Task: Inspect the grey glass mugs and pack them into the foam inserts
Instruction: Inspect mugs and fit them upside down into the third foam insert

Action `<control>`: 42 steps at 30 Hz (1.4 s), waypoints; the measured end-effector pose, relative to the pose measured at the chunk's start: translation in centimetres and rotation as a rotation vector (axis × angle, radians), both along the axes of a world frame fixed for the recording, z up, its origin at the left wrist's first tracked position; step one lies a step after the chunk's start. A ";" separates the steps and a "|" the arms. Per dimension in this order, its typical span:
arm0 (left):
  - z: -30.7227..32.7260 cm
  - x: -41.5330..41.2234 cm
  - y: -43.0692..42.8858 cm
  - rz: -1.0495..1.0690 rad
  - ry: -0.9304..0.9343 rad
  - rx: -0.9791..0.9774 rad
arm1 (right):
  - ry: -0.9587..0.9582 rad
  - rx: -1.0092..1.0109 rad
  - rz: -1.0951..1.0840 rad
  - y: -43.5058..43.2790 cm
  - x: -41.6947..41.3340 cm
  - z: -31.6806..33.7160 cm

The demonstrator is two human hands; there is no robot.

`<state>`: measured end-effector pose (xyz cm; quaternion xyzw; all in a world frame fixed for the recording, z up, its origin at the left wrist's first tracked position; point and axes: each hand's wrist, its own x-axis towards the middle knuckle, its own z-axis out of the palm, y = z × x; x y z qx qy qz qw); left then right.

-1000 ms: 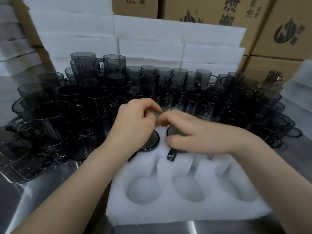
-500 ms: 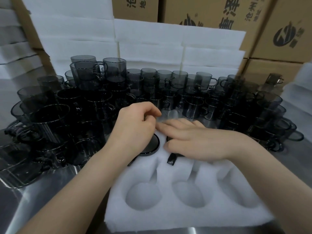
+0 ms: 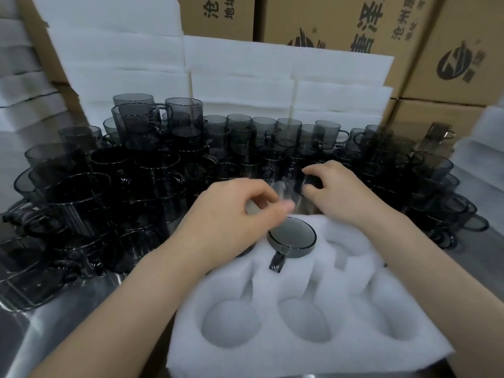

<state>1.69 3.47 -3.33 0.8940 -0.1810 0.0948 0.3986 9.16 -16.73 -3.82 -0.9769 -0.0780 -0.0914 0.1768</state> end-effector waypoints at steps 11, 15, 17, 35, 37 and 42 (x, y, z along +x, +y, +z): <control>0.5 -0.4 -0.3 -0.185 0.033 0.204 | -0.099 -0.096 -0.076 0.2 -0.3 0.2; 0.4 -0.2 -0.2 -0.224 0.075 0.222 | -0.065 -0.053 -0.072 0.1 -0.2 0.2; 0.4 0.0 -0.2 -0.232 0.096 0.200 | -0.065 -0.041 -0.086 0.1 -0.1 0.2; -0.1 0.1 -0.2 -0.222 0.107 0.146 | -0.244 0.235 -0.068 0.0 -0.6 0.4; -0.3 0.1 -0.1 -0.191 0.078 0.083 | -0.344 0.346 -0.026 0.4 -1.2 0.9; -0.8 0.3 0.1 -0.048 0.005 -0.162 | -0.017 0.808 0.232 1.7 -3.2 1.9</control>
